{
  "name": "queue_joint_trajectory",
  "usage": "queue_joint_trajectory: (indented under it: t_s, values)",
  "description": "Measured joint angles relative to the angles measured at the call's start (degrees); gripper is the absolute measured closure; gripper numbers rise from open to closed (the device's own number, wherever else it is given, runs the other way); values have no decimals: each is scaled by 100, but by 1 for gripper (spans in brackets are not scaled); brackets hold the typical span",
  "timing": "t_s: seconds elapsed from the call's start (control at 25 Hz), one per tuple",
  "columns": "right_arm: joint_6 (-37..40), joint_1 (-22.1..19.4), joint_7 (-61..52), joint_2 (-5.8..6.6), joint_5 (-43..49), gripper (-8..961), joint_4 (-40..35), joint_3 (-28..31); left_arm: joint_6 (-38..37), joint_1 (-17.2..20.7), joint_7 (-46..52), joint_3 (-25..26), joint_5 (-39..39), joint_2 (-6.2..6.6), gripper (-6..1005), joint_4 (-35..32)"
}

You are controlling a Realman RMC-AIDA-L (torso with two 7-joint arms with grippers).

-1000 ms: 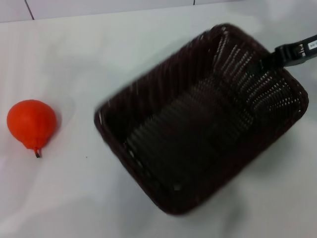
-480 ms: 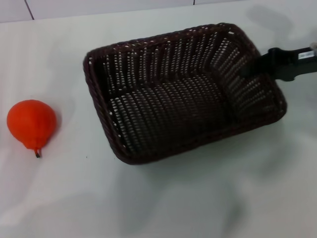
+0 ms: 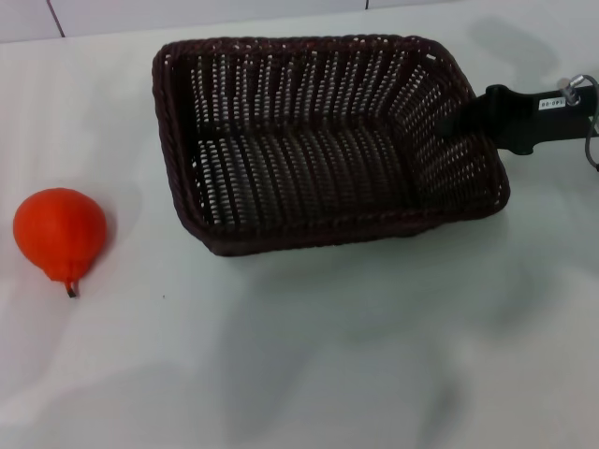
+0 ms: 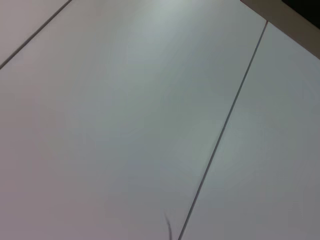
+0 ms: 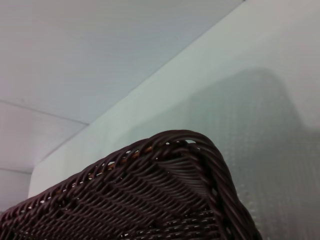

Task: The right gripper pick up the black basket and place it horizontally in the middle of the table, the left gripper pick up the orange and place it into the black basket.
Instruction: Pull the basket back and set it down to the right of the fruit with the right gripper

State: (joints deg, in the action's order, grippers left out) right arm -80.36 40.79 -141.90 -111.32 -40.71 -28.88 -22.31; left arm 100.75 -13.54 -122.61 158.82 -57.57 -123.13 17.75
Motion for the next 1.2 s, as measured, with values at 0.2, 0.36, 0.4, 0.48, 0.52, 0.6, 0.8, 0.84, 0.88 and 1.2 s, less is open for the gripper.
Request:
queue_joint_trajectory:
  t_s: [0.2,0.36,0.4,0.48,0.52,0.6,0.8,0.84,0.88,1.2]
  values:
    - [75,-26,13,-34,-178,751,9,8,-27,-2,0,-2,0,0,116,0]
    - [97,-31,37,-50,-211,746,14,9,-51,-17,0,-11,0,0,116,0]
    - [95,-32,43,-53,-213,745,16,8,-53,-19,0,-12,0,0,116,0]
    - [76,-35,58,-58,-215,742,20,8,-59,-23,0,-17,0,-6,115,0]
    - [64,-36,69,-58,-217,741,20,8,-61,-23,0,-19,0,-9,115,0]
    - [38,-41,105,-59,-223,590,22,8,-67,-23,0,-41,-5,-13,115,0]
    - [-24,-99,203,-31,-323,342,16,4,-235,55,0,-425,-36,69,115,0]
    - [-37,-117,236,-18,-379,299,1,4,-325,79,1,-568,-84,122,115,0]
    - [-60,-143,298,-2,-472,283,-21,4,-434,106,6,-722,-156,183,115,2]
    - [-265,-448,1009,182,-1867,203,-17,8,-1720,143,81,-1737,-1065,556,130,10]
